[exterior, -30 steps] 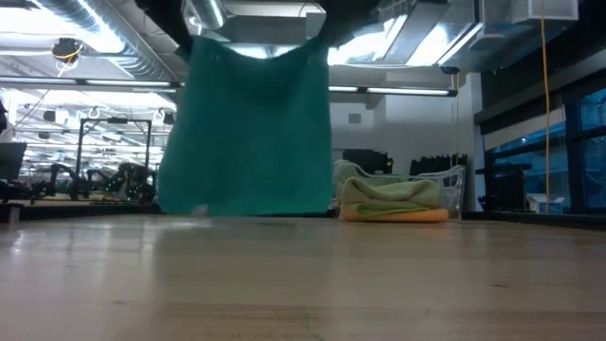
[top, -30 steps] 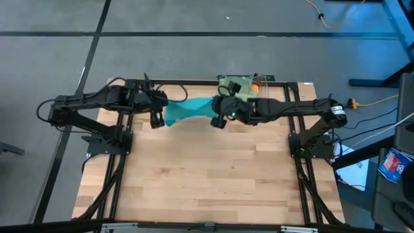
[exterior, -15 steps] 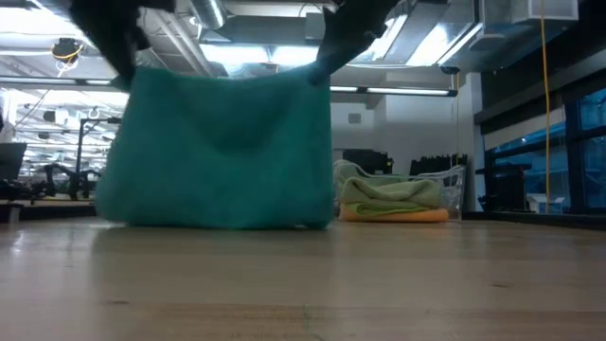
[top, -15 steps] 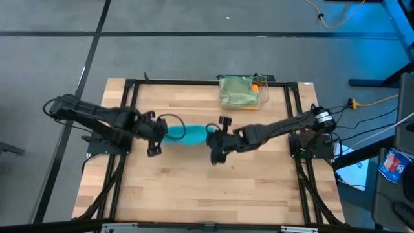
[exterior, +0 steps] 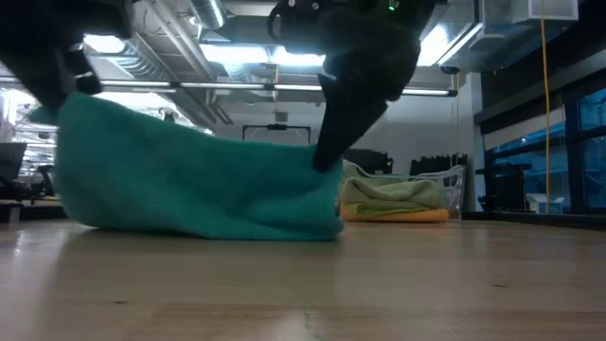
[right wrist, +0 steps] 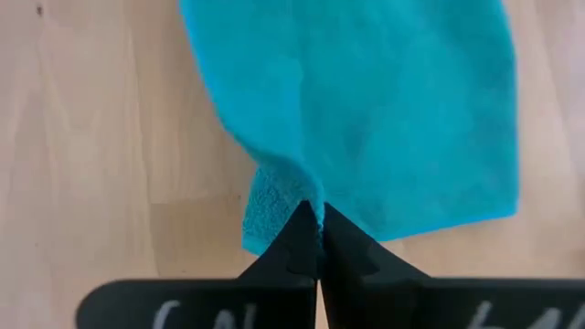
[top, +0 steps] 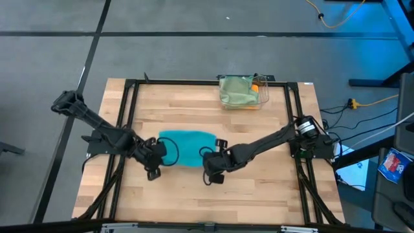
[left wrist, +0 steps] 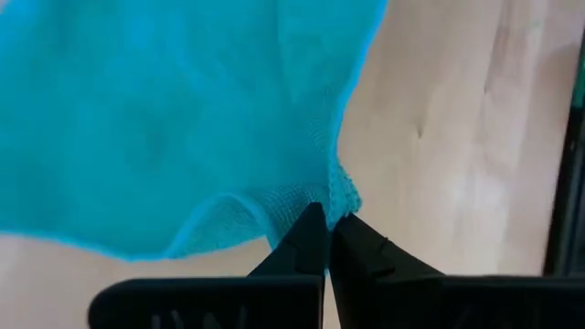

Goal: Fold microfiber towels
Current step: Fold the blue microfiber towel

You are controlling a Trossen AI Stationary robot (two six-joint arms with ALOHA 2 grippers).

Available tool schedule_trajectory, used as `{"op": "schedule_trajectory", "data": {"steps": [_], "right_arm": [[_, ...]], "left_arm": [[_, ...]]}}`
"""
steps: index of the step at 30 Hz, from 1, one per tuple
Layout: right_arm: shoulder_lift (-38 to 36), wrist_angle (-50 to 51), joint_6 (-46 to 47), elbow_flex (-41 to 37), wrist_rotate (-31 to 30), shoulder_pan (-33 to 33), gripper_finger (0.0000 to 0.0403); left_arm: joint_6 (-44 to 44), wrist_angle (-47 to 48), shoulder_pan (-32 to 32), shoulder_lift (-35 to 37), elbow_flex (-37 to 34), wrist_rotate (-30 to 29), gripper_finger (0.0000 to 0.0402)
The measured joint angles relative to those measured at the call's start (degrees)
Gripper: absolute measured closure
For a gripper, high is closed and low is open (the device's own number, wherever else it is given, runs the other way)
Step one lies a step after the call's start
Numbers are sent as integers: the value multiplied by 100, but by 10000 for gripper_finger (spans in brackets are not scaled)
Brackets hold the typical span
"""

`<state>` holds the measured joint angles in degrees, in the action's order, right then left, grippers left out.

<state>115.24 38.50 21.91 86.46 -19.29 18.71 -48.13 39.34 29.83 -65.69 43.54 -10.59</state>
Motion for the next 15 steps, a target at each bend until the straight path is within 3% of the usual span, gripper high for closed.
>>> {"op": "schedule_trajectory", "data": {"steps": [7,15], "right_arm": [[20,-210,430,0,-2,29,403],[18,-939,-414,0,109,-200,403]], "left_arm": [[-880,-6,358,0,-212,369,402],[-433,-63,72,2,-332,162,402]]}}
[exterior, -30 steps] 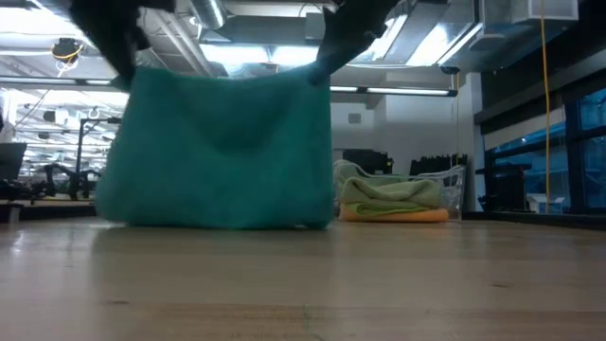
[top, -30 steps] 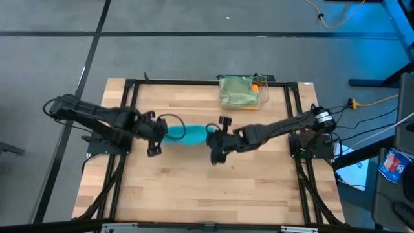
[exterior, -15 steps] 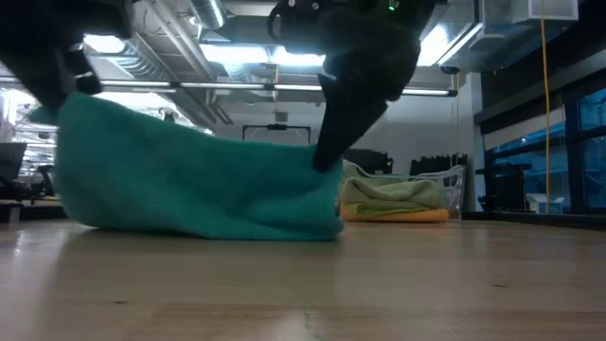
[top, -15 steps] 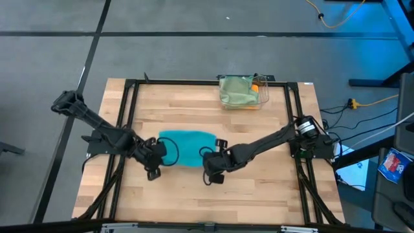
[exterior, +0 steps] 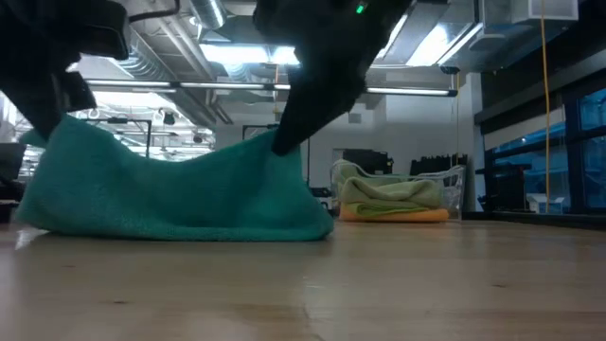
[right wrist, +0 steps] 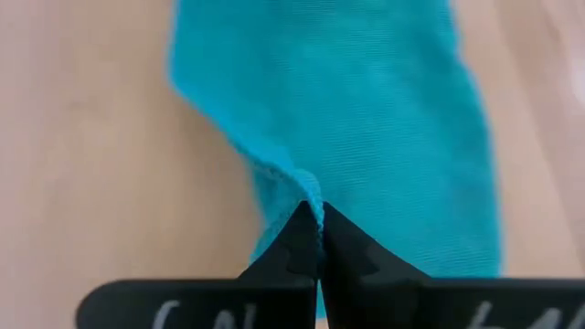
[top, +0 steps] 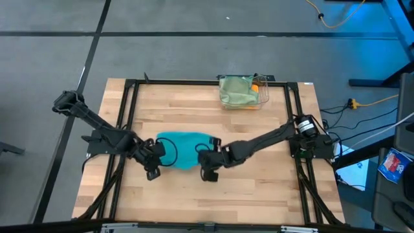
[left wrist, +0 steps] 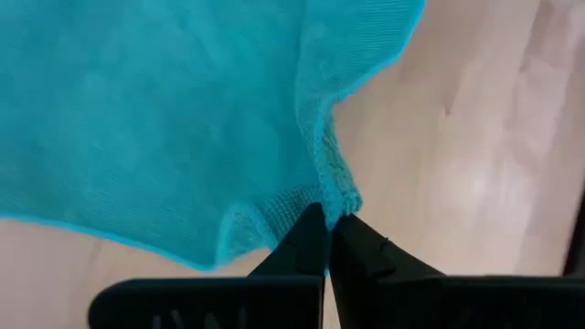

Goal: Fold microfiber towels
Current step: Fold the blue microfiber towel

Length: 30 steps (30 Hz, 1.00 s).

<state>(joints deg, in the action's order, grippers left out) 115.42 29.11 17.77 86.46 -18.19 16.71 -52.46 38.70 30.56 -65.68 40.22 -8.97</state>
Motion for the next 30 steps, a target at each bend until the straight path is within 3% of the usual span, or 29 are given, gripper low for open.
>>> {"op": "schedule_trajectory", "data": {"steps": [8,14,19,30], "right_arm": [[0,131,-56,0,-19,-511,403],[-2,295,-42,0,-22,-742,403],[-2,295,-47,0,-20,-848,403],[-2,413,-5,0,-393,-1077,403]], "left_arm": [[490,408,-524,2,1,-74,402],[630,1100,-890,14,1,-459,402],[1042,1166,-1253,14,1,-804,402],[1859,1227,-2018,14,1,-750,402]]}}
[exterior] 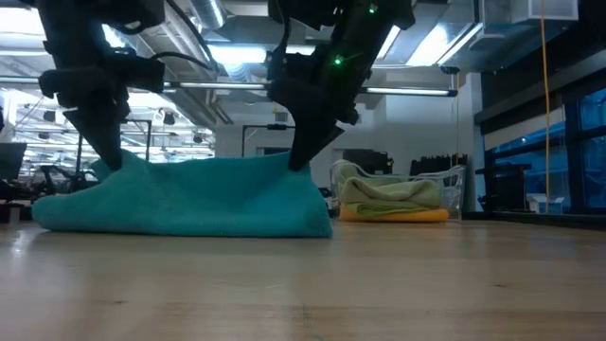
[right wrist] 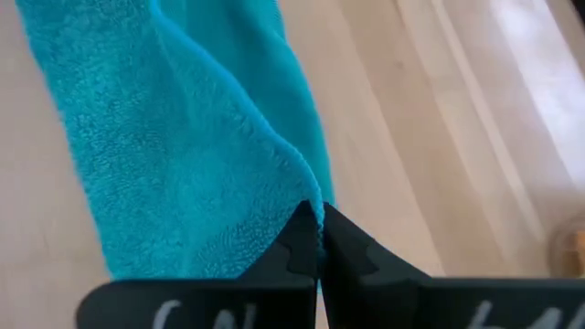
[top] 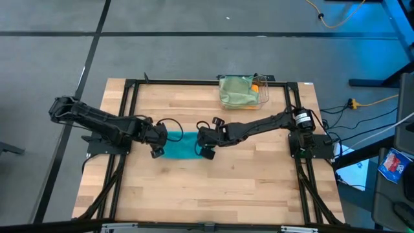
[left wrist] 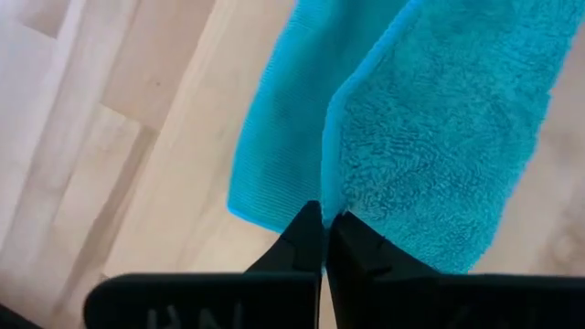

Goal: Fold microfiber towels
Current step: Fold the blue microfiber towel

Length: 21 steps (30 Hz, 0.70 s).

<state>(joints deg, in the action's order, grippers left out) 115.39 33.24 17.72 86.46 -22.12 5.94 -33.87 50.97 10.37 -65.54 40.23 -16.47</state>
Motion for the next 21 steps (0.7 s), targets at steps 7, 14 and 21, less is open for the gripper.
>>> {"op": "schedule_trajectory", "data": {"steps": [7,14,21], "right_arm": [[5,87,1,0,-182,-112,402],[125,196,3,-52,-183,-190,401],[125,152,-23,-55,-224,-264,349]], "left_arm": [[366,1,-317,-101,0,-151,402],[458,7,-520,-579,0,-166,401],[464,34,-742,-680,0,-166,381]]}}
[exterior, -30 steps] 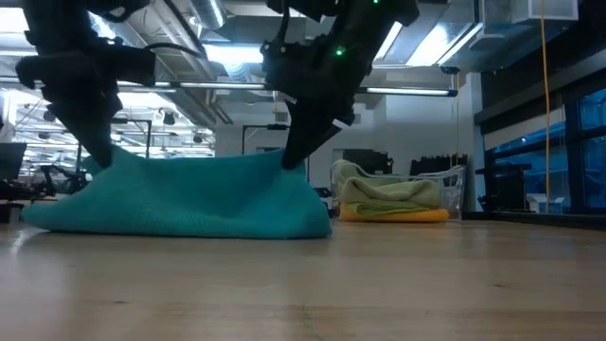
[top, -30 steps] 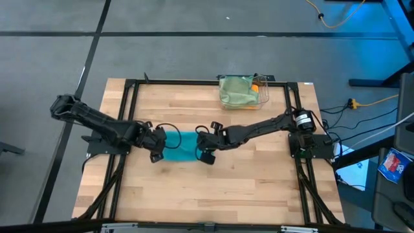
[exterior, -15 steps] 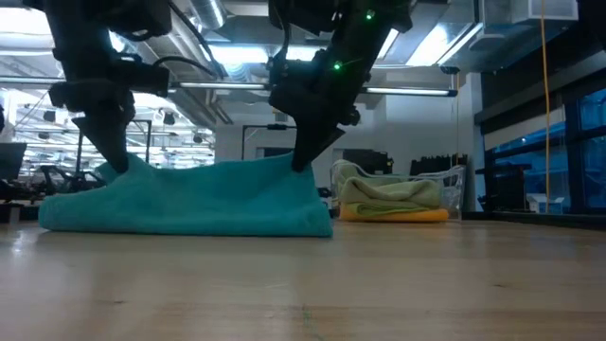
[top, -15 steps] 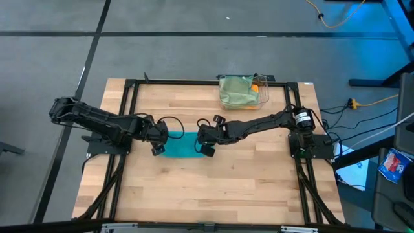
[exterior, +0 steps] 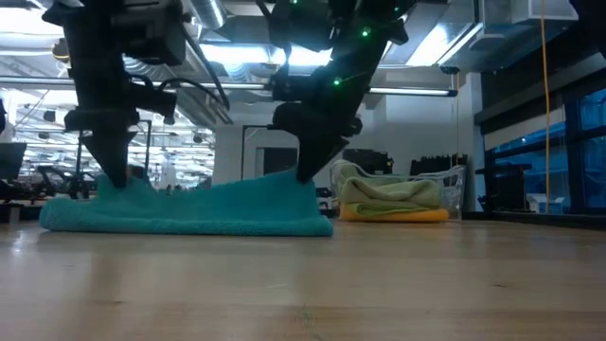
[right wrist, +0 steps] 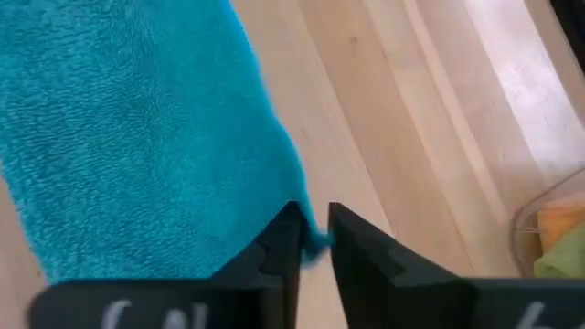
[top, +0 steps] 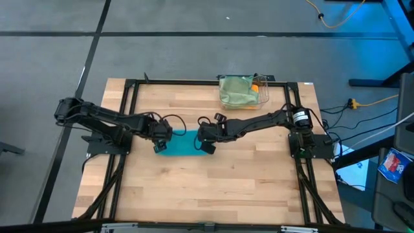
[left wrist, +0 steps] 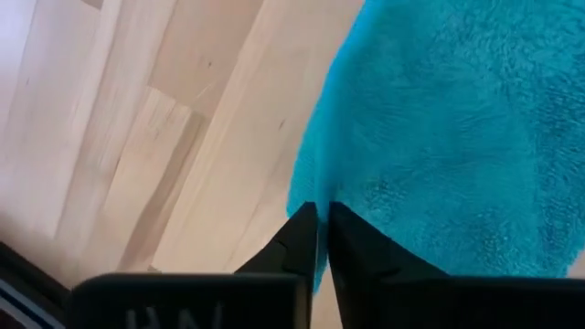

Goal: Fold microfiber towels
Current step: Fold the blue microfiber towel

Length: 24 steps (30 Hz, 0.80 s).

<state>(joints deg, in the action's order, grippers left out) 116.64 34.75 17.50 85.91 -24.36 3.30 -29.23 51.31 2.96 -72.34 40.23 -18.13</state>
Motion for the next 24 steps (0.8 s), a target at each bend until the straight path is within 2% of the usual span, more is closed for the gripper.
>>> {"op": "schedule_trajectory", "data": {"steps": [6,10,17,20,24], "right_arm": [[0,20,20,-2,0,-14,293],[0,41,-3,-2,0,-14,271],[-28,443,-226,120,9,119,265],[-28,670,-6,120,44,165,268],[-145,1321,29,122,-238,-42,278]], "left_arm": [[136,57,-144,0,0,-14,343],[136,59,-185,37,0,-44,324],[127,253,14,223,348,134,324],[84,362,171,280,519,333,325],[-15,376,410,274,686,421,325]]}}
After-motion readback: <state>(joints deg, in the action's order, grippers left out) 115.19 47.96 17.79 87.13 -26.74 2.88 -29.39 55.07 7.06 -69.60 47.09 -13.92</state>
